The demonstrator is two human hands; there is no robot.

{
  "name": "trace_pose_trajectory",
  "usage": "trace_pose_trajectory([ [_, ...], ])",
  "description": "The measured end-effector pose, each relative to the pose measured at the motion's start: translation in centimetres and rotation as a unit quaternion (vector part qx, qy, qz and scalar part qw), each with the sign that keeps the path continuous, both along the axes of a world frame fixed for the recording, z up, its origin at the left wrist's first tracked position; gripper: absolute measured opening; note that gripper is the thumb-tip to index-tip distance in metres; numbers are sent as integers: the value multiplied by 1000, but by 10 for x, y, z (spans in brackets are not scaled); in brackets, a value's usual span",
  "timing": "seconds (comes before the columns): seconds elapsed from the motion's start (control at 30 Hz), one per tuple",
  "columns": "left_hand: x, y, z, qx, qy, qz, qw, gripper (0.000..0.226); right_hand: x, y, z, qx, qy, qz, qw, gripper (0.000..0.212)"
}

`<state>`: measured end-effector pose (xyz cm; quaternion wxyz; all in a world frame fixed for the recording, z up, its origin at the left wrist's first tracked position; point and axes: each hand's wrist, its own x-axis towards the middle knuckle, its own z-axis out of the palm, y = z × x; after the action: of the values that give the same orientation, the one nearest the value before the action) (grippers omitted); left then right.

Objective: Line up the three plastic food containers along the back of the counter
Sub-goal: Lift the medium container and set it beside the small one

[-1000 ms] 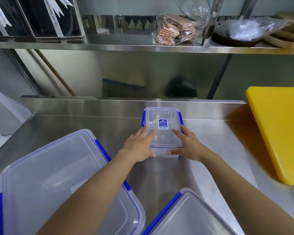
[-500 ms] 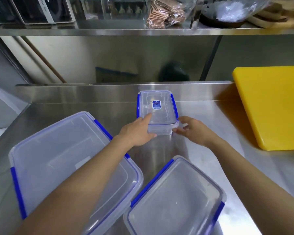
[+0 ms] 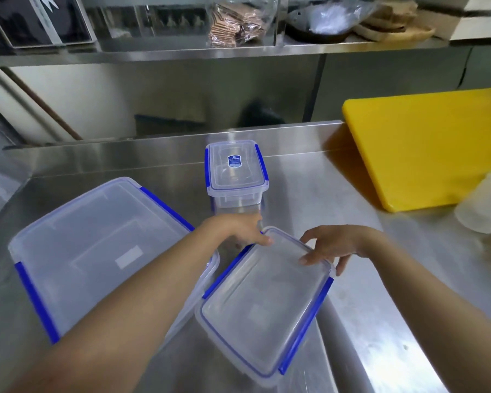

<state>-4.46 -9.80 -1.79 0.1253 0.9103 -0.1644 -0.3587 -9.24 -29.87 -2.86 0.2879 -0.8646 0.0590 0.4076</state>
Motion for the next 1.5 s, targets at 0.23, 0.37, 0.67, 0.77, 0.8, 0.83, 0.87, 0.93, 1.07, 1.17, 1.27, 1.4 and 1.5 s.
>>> trace_pose_trajectory([
  [0.23, -5, 2, -12, -7, 39, 60, 997, 73, -1, 3, -18, 8, -139, -39, 989, 37],
  [0.37, -13, -8, -20, -91, 22, 172, 981, 73, 7, 8, -27, -21, -275, -116, 954, 40],
  [0.67, -49, -18, -21, -127, -79, 139, 979, 109, -12, -3, -14, -29, -256, -107, 960, 100],
  [0.77, -68, -13, -10, -43, 4, 17, 999, 133, -39, -16, 7, -13, -114, 16, 993, 120],
  [0.8, -75, -11, -8, -23, 26, -13, 999, 136, -47, -18, 13, -19, -76, 52, 996, 124],
  [0.83, -80, -11, -8, -2, 40, -40, 998, 138, -53, -20, 16, -29, -52, 82, 995, 127],
  [0.87, -85, -10, -9, 16, 46, -64, 997, 140, -59, -20, 18, -45, -39, 109, 992, 130],
  [0.93, -96, -11, -12, 42, 36, -94, 994, 144, -69, -20, 16, -83, -33, 150, 985, 136],
  [1.07, -106, -13, -26, 31, -3, -79, 996, 149, -82, -17, -2, -128, -42, 171, 976, 142],
  [1.17, -107, -13, -29, -14, -21, -77, 997, 145, -87, -19, -13, -119, -83, 146, 979, 140],
  [1.27, -102, -16, -28, -51, -26, -84, 995, 140, -87, -30, -21, -96, -112, 119, 982, 138],
  [1.4, -93, -26, -32, -88, -37, -82, 992, 133, -81, -48, -24, -84, -130, 99, 983, 135],
  [1.5, -83, -37, -33, -122, -58, -66, 989, 124, -72, -60, -21, -63, -144, 74, 985, 128],
])
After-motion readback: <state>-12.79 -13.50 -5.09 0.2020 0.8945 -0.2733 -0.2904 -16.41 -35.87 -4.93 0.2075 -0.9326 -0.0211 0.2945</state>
